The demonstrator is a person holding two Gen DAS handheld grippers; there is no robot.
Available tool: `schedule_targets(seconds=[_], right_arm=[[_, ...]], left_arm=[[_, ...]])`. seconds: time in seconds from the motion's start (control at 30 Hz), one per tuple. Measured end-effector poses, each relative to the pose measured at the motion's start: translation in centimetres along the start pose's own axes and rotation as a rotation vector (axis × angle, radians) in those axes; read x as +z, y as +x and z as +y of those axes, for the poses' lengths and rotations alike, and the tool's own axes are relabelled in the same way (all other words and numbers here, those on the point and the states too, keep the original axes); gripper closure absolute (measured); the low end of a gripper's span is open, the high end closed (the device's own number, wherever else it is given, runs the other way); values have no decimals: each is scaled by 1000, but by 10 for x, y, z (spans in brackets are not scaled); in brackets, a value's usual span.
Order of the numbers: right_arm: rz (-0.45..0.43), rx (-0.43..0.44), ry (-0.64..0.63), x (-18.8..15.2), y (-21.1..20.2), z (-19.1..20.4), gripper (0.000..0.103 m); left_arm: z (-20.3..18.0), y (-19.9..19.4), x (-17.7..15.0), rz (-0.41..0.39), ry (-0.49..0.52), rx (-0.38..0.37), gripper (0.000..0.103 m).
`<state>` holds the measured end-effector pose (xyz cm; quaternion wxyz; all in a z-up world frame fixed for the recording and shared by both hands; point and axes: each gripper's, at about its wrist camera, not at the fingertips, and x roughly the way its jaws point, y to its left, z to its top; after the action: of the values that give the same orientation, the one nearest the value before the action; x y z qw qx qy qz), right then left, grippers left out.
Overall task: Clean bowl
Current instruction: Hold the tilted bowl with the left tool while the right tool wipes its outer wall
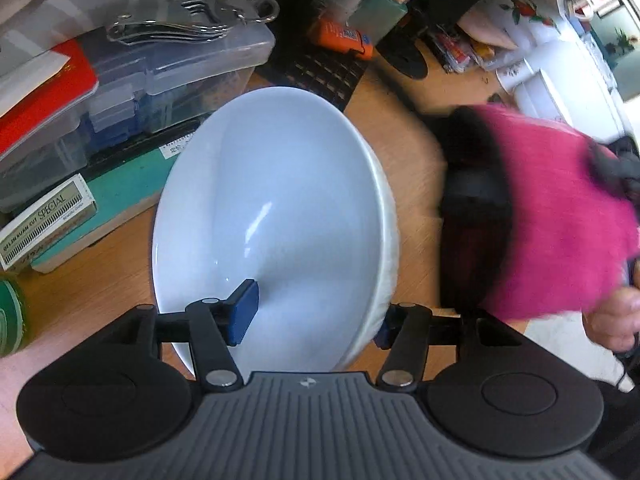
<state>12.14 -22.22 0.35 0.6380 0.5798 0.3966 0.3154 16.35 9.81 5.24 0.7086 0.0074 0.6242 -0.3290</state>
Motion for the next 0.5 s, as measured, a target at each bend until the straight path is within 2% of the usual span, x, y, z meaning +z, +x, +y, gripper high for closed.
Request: schedule_targets(seconds=[0.07,0.1,0.23,0.4,0.5], right_arm=[[15,-112,-21,6,16,-12,71],[26,-128,-7,7,21,-19,71],[80,-106,121,3,36,-45,71],[102,-44,208,-5,29,-51,69],[110,-30,220,-15,8,-44,69]], left_arm=[[-1,1,1,10,24,39,41],[-1,2,2,14,33,52,40],[-3,2,6,48,66,57,40],[-21,9,0,110,62,-60,39],[-49,20,-12,125,75,-184,26]])
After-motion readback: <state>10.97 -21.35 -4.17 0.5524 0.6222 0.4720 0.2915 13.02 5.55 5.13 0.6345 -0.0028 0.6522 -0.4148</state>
